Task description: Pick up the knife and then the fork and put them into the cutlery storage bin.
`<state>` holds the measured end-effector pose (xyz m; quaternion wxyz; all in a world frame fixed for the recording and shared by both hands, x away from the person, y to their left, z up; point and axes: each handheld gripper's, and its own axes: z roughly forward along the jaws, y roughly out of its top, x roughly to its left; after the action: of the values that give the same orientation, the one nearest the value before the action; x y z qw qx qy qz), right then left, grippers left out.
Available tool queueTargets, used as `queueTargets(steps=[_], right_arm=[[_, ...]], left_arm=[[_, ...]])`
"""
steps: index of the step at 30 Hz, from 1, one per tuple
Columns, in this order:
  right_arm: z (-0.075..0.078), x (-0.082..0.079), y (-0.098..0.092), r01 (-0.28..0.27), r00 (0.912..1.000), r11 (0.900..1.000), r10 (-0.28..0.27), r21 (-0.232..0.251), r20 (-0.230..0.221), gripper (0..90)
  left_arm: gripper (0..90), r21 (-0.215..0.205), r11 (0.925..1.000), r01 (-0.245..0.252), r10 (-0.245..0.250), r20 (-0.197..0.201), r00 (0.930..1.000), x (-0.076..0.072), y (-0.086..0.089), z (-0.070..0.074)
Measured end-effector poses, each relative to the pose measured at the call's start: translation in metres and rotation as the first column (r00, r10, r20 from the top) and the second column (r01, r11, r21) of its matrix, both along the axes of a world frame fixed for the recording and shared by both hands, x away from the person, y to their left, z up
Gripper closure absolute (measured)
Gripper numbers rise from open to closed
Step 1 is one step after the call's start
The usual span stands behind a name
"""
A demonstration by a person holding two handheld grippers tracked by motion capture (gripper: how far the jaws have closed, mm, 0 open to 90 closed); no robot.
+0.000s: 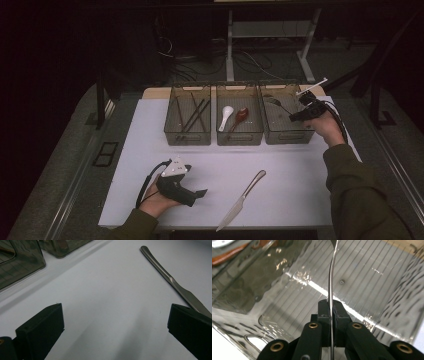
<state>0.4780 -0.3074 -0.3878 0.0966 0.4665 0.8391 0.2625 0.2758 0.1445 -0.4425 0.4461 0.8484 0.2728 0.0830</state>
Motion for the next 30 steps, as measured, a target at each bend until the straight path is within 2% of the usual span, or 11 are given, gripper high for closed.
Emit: queueTargets(steps=[4, 6, 11, 16, 19, 20, 22, 23, 24, 27, 30], right_arm=[[-0.005, 0.001, 0.004, -0.017, 0.9997, 0.999, 0.016, -0.050, -0.018, 85.4], [-0.007, 0.002, 0.004, -0.016, 0.9995, 0.999, 0.015, -0.041, -0.027, 79.8], [-0.001, 0.000, 0.003, 0.008, 0.9993, 1.000, -0.007, -0.021, 0.037, 67.4], [0.014, -0.010, -0.003, 0.037, 0.9918, 0.997, -0.045, 0.069, 0.120, 50.5], [0.024, -0.021, -0.007, 0.022, 0.9837, 0.987, -0.049, 0.159, 0.173, 44.3], [0.026, -0.025, -0.007, 0.014, 0.9821, 0.984, -0.047, 0.175, 0.183, 42.1], [0.028, -0.034, -0.007, 0.002, 0.9789, 0.982, -0.041, 0.190, 0.200, 37.8], [0.029, -0.039, -0.007, 0.004, 0.9738, 0.981, -0.048, 0.196, 0.222, 35.0], [0.030, -0.043, -0.007, 0.003, 0.9687, 0.980, -0.052, 0.199, 0.243, 34.7], [0.031, -0.057, -0.008, -0.020, 0.9610, 0.975, -0.043, 0.223, 0.273, 32.3], [0.032, -0.073, -0.006, -0.033, 0.9514, 0.974, -0.039, 0.225, 0.305, 29.2]], left_arm=[[0.0, 0.000, 1.0000, 0.001, -0.001, 0.000, 1.0000, 0.000, 0.000, 0.000], [0.0, 0.000, 1.0000, 0.001, -0.001, -0.002, 1.0000, 0.000, 0.000, 0.000], [0.0, 0.000, 1.0000, 0.001, -0.001, -0.006, 1.0000, 0.000, 0.000, 0.000], [0.0, 0.004, 1.0000, -0.001, 0.001, -0.004, 1.0000, -0.001, -0.001, 0.000], [0.0, 0.011, 0.9999, -0.003, 0.003, -0.009, 1.0000, -0.001, -0.001, 0.000], [0.0, 0.014, 0.9999, -0.005, 0.005, -0.010, 0.9999, 0.000, -0.001, -0.001], [0.0, 0.014, 0.9999, -0.009, 0.009, -0.013, 0.9999, 0.000, -0.001, -0.001], [0.0, 0.015, 0.9998, -0.010, 0.010, -0.014, 0.9999, -0.001, -0.001, -0.001], [0.0, 0.018, 0.9998, -0.010, 0.010, -0.013, 0.9999, -0.001, -0.001, -0.001], [0.0, 0.019, 0.9997, -0.012, 0.013, -0.016, 0.9998, -0.001, -0.002, -0.001], [0.8, 0.023, 0.9996, -0.015, 0.015, -0.014, 0.9998, -0.001, -0.001, 0.000]])
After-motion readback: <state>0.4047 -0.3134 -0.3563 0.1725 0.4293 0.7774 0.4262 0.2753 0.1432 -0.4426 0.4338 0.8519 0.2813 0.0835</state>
